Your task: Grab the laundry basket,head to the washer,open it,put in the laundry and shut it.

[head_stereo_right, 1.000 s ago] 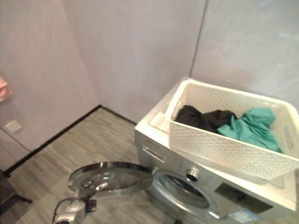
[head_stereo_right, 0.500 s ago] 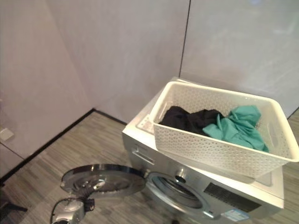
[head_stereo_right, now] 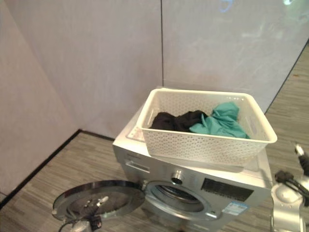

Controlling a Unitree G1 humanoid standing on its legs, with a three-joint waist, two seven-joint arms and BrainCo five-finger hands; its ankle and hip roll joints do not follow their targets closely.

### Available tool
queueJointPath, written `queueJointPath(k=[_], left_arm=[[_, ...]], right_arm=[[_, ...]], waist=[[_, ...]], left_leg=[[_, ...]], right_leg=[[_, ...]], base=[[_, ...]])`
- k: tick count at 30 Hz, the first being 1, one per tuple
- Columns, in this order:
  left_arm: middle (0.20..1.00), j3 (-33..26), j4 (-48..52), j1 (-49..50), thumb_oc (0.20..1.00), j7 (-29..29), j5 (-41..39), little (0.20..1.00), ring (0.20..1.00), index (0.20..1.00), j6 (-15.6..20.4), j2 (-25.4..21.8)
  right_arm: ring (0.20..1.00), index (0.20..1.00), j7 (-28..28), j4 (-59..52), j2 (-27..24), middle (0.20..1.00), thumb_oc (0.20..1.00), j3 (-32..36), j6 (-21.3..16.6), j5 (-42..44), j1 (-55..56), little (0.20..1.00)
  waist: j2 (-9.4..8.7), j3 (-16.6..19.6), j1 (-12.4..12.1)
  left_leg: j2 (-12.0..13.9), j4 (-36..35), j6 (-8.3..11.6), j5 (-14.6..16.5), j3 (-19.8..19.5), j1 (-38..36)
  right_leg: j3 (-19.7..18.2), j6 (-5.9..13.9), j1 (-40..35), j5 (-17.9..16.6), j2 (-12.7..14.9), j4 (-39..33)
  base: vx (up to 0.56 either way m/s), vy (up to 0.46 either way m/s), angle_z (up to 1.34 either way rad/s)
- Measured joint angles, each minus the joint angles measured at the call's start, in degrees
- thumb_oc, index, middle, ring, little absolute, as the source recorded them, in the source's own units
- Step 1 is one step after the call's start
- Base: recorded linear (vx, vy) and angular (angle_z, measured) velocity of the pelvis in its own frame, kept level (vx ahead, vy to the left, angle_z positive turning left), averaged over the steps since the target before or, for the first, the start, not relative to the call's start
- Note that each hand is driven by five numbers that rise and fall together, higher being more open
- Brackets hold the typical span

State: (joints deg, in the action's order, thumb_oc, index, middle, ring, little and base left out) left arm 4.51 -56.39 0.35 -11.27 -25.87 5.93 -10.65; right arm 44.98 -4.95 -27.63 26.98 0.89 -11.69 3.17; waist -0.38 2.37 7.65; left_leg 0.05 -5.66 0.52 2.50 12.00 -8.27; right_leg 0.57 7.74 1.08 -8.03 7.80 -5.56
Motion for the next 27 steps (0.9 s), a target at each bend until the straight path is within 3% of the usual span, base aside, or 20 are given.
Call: queueJointPath(k=[3,6,7,9,10,13,16,20,22,24,27], left_arm=[[1.000,2.7,-1.1,-0.5,1.000,0.3,2.2,1.000,1.000,1.000,-0.3,1.2],[1.000,2.7,-3.4,-1.1,1.000,0.5,3.7,1.000,1.000,1.000,-0.3,1.7],[1.000,2.7,-3.9,-1.1,1.000,0.7,4.0,1.000,1.000,1.000,-0.4,1.5],[1.000,2.7,-3.9,-1.1,1.000,1.0,4.1,1.000,1.000,1.000,-0.6,1.4],[1.000,2.7,-4.0,-1.2,1.000,1.4,4.1,1.000,1.000,1.000,-0.7,1.3],[1.000,3.0,-4.0,-1.6,1.000,2.7,4.0,1.000,1.000,1.000,-0.8,0.6],[1.000,3.3,-4.3,-3.0,1.000,4.2,3.3,1.000,1.000,1.000,-1.0,-0.4],[1.000,5.3,-4.3,-3.1,1.000,7.0,1.6,1.000,1.000,1.000,-1.2,-0.2],[1.000,5.3,-4.3,-3.1,1.000,7.8,1.0,1.000,1.000,1.000,-1.2,-0.1],[1.000,5.3,-4.2,-3.0,1.000,8.3,0.6,1.000,1.000,1.000,-1.2,-0.1],[1.000,5.2,-4.2,-2.3,1.000,9.4,-1.0,1.000,1.000,1.000,-1.1,-0.1]], right_arm=[[1.000,1.000,-0.9,-12.5,-2.1,1.000,1.000,-0.6,-0.3,-4.1,-4.1,1.000],[1.000,1.000,-5.7,-13.6,-9.0,1.000,1.000,-1.2,-1.9,-4.7,-4.2,1.000],[1.000,1.000,-8.5,-12.9,-13.2,1.000,1.000,-1.3,-3.1,-3.0,-5.4,1.000],[1.000,1.000,-11.8,-12.0,-16.0,1.000,1.000,-1.9,-4.5,0.0,-6.7,1.000],[1.000,1.000,-13.7,-11.2,-18.8,1.000,1.000,-3.3,-4.6,2.0,-7.4,1.000],[1.000,1.000,-23.7,-5.4,-31.3,1.000,1.000,-11.8,-5.0,7.8,-12.5,1.000],[1.000,1.000,-34.0,0.4,-37.1,1.000,1.000,-21.5,-4.6,16.3,-19.0,1.000],[1.000,1.000,-45.9,2.4,-41.8,1.000,1.000,-32.9,-4.5,24.6,-22.2,1.000],[1.000,1.000,-48.9,2.2,-42.6,1.000,1.000,-34.9,-4.6,26.9,-22.4,1.000],[1.000,1.000,-52.9,1.3,-46.6,1.000,1.000,-38.2,-4.6,29.3,-22.3,1.000],[1.000,1.000,-56.4,0.2,-48.7,1.000,1.000,-38.5,-4.9,31.8,-22.2,1.000]], waist=[[0.17,0.3,-0.8],[-0.48,0.1,-0.8],[-1.05,0.0,-0.5],[-2.00,-0.2,-0.6],[-1.68,-0.1,-0.5],[-2.40,-0.5,-0.5],[-3.40,-1.0,-0.8],[-4.57,-1.9,-1.1],[-5.02,-2.2,-1.3],[-5.29,-2.6,-1.3],[-5.77,-2.9,-1.3]], left_leg=[[0.1,0.0,0.09,-0.1,-0.5,0.2],[0.1,0.0,0.15,-0.1,-0.7,0.2],[0.1,0.0,0.15,-0.1,-0.6,0.2],[0.2,0.0,0.15,-0.2,-0.5,0.2],[0.2,0.0,0.15,-0.2,-0.4,0.1],[0.1,0.0,0.16,-0.2,-0.4,0.1],[0.5,0.0,0.39,-0.4,-0.5,0.3],[0.6,0.0,0.38,-0.5,-0.5,0.3],[0.7,0.0,0.43,-0.5,-0.5,0.3],[0.7,0.0,0.42,-0.5,-0.6,0.3],[1.0,0.0,0.43,-0.4,-0.6,0.4]], right_leg=[[0.6,-0.14,-0.1,-0.1,0.0,0.0],[1.1,-0.15,-0.2,-0.1,0.1,0.1],[1.1,-0.27,-0.2,-0.2,0.0,0.4],[1.2,-0.30,-0.2,-0.3,0.0,0.4],[1.1,-0.29,-0.2,-0.3,0.1,0.3],[1.1,-0.20,-0.1,-0.2,0.0,0.0],[1.2,-0.14,0.0,-0.1,-0.2,0.0],[1.4,-0.20,-0.1,-0.1,-0.3,0.0],[1.5,-0.25,-0.1,-0.2,-0.4,0.0],[1.6,-0.43,-0.1,-0.2,-0.3,0.0],[1.7,-0.49,-0.1,-0.2,-0.6,0.0]], base=[[-0.02,-0.029,0.09],[-0.01,-0.013,0.05],[-0.03,-0.022,-0.04],[-0.02,-0.019,-0.04],[0.00,0.000,0.00],[-0.01,-0.007,-0.01],[0.00,0.002,0.01],[0.00,0.001,0.01],[0.00,0.000,0.00],[0.00,0.000,0.00],[0.00,-0.005,0.01]])
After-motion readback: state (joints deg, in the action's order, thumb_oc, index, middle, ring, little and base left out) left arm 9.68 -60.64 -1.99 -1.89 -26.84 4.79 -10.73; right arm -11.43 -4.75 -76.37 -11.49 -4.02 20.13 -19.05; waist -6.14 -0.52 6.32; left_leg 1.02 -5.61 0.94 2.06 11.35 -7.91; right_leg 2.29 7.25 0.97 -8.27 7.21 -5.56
